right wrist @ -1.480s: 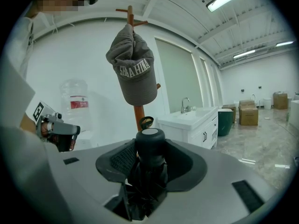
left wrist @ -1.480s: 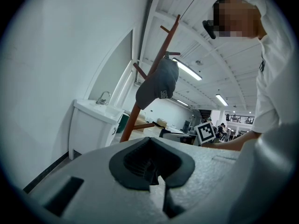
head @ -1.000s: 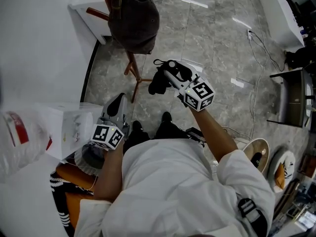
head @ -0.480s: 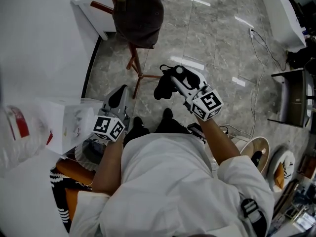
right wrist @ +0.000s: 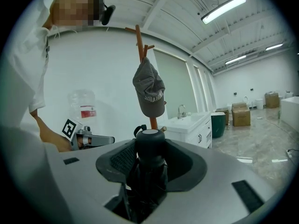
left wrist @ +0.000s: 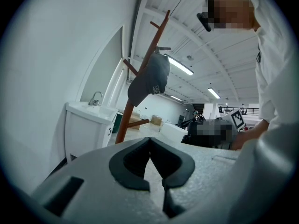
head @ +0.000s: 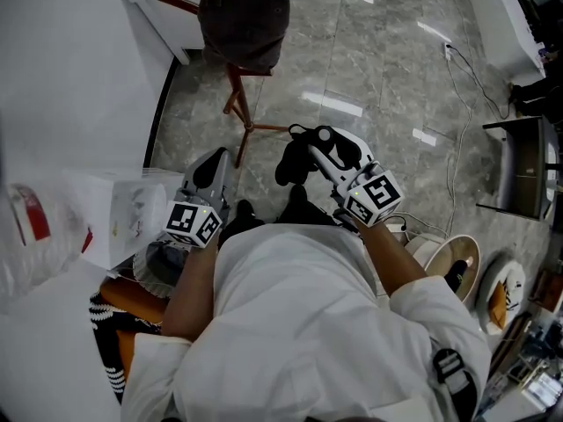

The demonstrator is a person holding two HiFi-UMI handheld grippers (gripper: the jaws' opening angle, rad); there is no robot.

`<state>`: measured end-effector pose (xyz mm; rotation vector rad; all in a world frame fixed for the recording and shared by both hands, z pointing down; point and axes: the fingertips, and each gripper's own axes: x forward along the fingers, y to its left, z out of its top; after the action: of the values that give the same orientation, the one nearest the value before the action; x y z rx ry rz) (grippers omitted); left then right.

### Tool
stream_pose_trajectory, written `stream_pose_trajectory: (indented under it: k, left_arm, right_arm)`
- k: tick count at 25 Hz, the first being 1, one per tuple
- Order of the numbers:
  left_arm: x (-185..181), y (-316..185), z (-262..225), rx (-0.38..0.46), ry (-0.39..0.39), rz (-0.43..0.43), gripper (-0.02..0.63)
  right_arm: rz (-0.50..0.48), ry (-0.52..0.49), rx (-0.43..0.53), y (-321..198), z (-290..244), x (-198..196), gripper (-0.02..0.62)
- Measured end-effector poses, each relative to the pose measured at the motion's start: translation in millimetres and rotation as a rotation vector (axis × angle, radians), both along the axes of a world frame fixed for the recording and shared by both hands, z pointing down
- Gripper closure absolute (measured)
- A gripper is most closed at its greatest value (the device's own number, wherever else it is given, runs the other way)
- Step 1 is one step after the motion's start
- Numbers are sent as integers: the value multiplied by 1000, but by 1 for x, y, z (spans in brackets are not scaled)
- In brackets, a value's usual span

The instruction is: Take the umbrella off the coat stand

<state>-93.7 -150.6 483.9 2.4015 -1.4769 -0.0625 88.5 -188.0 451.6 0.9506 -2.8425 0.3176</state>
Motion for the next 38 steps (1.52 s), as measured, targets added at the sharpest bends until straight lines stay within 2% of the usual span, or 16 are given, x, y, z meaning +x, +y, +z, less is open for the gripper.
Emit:
stream_pose_trajectory:
  k: [11, 23, 38]
  left_arm:
    - [14, 13, 3, -11, 26, 26, 597]
    - [32, 11, -11, 26, 30, 84, 597]
    - [42, 12, -13, 32, 37, 128, 597]
  right_arm:
    - [31, -12, 14, 19, -9, 19, 404]
    - [41, -15, 48, 26, -23, 32, 405]
    - [63, -27, 58, 32, -27, 37, 405]
